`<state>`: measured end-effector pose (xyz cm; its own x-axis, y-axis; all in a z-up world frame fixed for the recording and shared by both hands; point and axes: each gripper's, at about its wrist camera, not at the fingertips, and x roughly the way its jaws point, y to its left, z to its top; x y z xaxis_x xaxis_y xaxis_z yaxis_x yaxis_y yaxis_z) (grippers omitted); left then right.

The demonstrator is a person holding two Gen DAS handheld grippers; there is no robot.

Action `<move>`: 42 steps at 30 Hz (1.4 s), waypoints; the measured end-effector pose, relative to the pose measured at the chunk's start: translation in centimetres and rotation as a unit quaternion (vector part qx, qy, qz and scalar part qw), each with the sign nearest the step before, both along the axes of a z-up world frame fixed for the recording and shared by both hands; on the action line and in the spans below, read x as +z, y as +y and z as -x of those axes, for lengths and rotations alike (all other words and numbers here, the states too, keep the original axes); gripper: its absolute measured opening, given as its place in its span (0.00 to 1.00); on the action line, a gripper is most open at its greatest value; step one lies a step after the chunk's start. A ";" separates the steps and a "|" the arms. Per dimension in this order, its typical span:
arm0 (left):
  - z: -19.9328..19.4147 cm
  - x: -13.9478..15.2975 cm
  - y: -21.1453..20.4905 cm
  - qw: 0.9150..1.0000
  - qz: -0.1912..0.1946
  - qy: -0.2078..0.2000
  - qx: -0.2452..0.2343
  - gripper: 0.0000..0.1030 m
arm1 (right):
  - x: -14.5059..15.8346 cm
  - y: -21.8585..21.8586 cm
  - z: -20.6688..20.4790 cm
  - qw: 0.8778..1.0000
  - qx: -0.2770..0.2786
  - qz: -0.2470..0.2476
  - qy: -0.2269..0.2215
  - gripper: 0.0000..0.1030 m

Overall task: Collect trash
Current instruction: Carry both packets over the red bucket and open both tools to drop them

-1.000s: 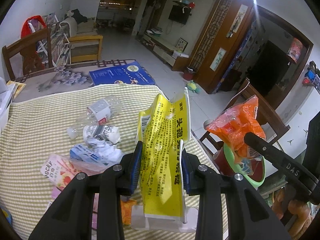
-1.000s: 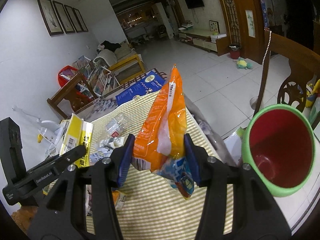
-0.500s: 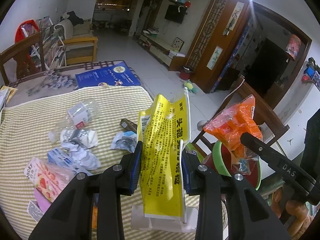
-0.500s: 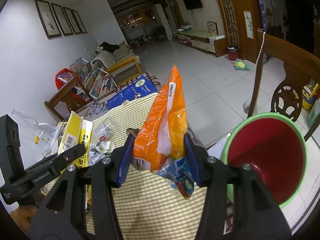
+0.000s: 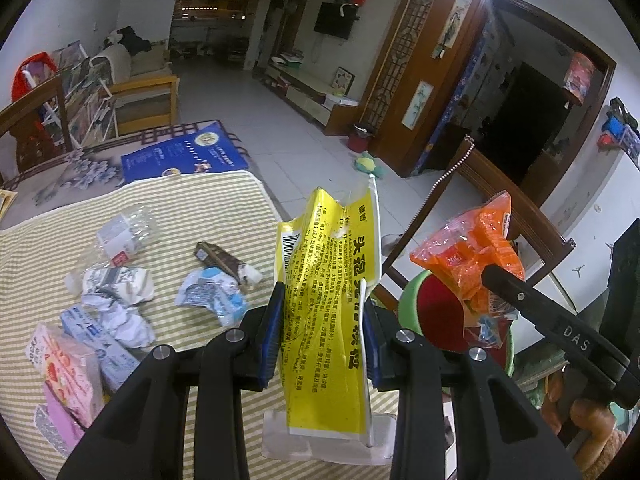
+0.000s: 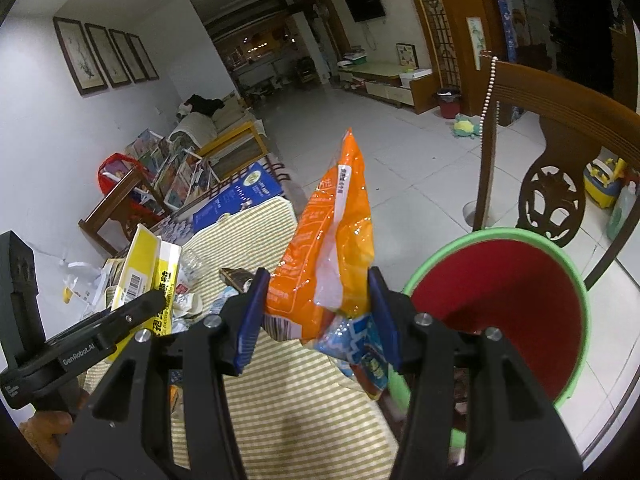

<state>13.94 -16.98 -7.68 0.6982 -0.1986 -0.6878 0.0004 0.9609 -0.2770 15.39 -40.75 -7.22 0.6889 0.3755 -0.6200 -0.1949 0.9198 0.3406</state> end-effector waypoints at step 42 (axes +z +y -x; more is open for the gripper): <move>-7.1 -2.0 -20.8 0.977 -0.008 0.029 -0.212 0.54 | -2.8 -18.0 1.8 0.978 -0.203 0.004 0.046 0.71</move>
<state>20.99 -37.73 -9.65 0.5146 -0.4511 -0.7292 0.3842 0.8816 -0.2743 13.62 -58.76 -9.98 0.7219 0.0767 -0.6877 0.2184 0.9178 0.3316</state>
